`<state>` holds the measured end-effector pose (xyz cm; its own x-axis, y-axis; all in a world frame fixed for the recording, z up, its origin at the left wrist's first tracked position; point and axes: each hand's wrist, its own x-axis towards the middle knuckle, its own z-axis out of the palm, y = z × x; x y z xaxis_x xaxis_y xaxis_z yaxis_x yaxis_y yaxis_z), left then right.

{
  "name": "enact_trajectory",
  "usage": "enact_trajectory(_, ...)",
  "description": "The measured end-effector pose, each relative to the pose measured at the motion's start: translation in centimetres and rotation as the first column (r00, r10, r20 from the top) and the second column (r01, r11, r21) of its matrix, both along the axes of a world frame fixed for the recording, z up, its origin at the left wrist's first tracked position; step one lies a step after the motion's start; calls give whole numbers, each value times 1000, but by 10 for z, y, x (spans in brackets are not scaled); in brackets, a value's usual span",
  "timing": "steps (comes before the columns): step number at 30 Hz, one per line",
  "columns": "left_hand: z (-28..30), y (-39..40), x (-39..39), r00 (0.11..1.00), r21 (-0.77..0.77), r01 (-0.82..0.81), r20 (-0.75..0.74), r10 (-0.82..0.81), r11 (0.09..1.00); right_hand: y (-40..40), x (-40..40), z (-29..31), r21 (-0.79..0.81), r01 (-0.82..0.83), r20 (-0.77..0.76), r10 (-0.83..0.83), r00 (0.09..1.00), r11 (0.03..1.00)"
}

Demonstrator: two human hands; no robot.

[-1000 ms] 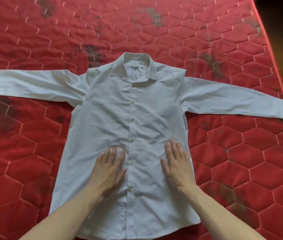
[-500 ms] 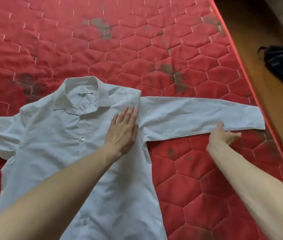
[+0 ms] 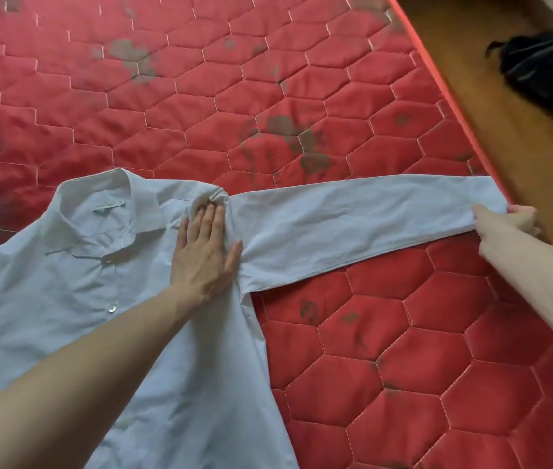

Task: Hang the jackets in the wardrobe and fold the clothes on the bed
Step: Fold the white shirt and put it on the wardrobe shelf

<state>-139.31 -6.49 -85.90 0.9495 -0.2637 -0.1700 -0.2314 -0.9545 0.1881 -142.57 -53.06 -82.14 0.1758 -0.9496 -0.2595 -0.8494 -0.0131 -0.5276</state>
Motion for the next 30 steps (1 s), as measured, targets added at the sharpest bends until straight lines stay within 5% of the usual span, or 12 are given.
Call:
enact_trajectory(3,-1,-3,0,999,20,14,51,-15,1000,-10,-2,4,68,-120,92,114,989,990)
enact_trajectory(11,12,-1,-25,975,-99,-140,162,154,985,-6,-31,25,59,37,441,-60,896,998)
enact_trajectory(14,13,3,-33,981,-135,-183,32,189,974,20,-32,43,54,68,592,-87,801,996)
enact_trajectory(17,20,19,-49,989,-142,-132,40,139,981,90,-33,69,-63,-108,554,125,823,992)
enact_trajectory(22,53,55,-73,978,-266,-205,-19,208,942,252,-22,96,-173,-477,500,494,711,862)
enact_trajectory(25,67,96,-77,941,-470,-337,-179,286,816,351,-11,101,-152,-642,370,646,668,751)
enact_trajectory(30,85,188,-72,753,-624,-658,-546,368,421,525,-16,102,-160,-797,411,773,483,583)
